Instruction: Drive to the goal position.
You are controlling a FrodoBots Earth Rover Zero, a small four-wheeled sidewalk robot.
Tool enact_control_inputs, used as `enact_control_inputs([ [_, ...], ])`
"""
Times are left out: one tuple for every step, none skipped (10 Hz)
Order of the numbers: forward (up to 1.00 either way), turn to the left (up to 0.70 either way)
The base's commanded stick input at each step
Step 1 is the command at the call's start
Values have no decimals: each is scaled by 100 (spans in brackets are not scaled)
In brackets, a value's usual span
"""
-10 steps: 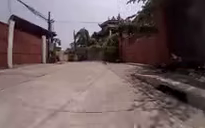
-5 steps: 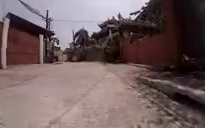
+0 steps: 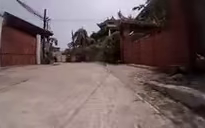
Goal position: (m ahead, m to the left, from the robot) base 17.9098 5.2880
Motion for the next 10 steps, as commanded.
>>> enact_control_inputs([
  [100,0],
  [100,0],
  [100,0],
  [100,0],
  [100,0],
  [100,0],
  [100,0],
  [100,0],
  [100,0],
  [100,0],
])
